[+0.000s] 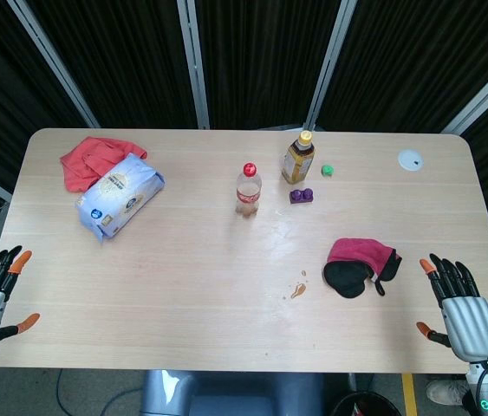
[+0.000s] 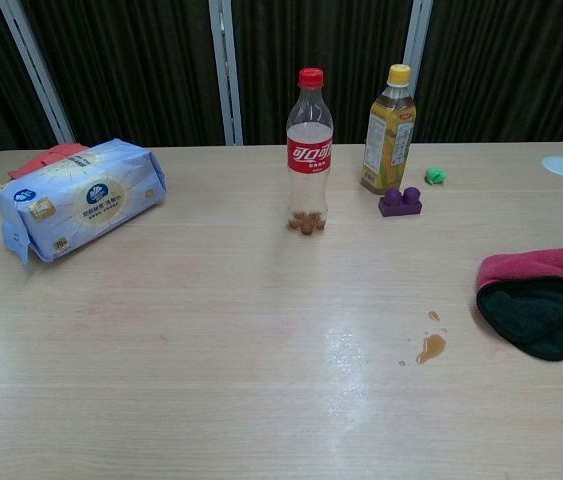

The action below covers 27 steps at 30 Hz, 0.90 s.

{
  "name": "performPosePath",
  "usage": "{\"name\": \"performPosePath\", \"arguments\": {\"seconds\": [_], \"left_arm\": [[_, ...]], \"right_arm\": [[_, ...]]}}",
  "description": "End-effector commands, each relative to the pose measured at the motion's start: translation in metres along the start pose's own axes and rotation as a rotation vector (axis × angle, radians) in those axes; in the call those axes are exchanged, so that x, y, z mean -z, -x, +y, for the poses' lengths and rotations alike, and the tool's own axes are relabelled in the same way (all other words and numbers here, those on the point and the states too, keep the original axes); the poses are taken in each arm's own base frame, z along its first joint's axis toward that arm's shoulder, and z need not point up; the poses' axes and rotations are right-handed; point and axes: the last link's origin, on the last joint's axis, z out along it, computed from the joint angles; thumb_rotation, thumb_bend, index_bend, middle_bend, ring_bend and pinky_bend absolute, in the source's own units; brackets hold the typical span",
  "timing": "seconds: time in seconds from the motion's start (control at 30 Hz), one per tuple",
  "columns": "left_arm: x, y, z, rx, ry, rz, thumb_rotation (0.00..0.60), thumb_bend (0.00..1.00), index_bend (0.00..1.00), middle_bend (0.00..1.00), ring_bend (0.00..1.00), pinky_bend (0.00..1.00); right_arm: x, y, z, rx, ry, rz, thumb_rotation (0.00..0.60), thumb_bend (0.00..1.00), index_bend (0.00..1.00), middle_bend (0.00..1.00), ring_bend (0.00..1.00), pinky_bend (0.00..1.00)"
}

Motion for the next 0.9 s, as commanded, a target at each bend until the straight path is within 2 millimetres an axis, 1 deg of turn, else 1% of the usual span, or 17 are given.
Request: {"name": "performPosePath", "arguments": {"seconds": [0.03,0.4,0.57,0.7,0.9], "left_arm": [[0.0,0.0,0.0,0.001,0.0,0.001,0.6,0.0,0.0,0.0,0.0,0.0],[0.001,-0.001,0.0,-0.003,0.001,0.005,0.6,0.0,0.0,0.0,0.0,0.0],[-0.001,0.0,0.0,0.002,0.0,0.0,0.6,0.0,0.0,0.0,0.0,0.0],[-0.001,0.0,0.0,0.005,0.0,0.001,0.6,0.0,0.0,0.0,0.0,0.0],[0.0,0.0,0.0,0.003,-0.001,0.003,0.6,0.0,0.0,0.0,0.0,0.0]], "right_arm": [[0.0,0.0,0.0,-0.001,-0.001,-0.001,0.6,0.05,0.0,0.0,0.0,0.0],[0.001,0.002,-0.006,-0.032,-0.005,-0.018,0.6,0.05,0.0,0.0,0.0,0.0],[-0.002,0.01,-0.015,-0.051,0.012,-0.09,0.6,0.05,0.0,0.0,0.0,0.0],[-0.014,0.018,-0.03,-0.061,0.013,-0.145,0.6,0.05,0.0,0.0,0.0,0.0],[-0.044,0.034,-0.055,-0.067,0.016,-0.178,0.6,0.05,0.0,0.0,0.0,0.0]]}}
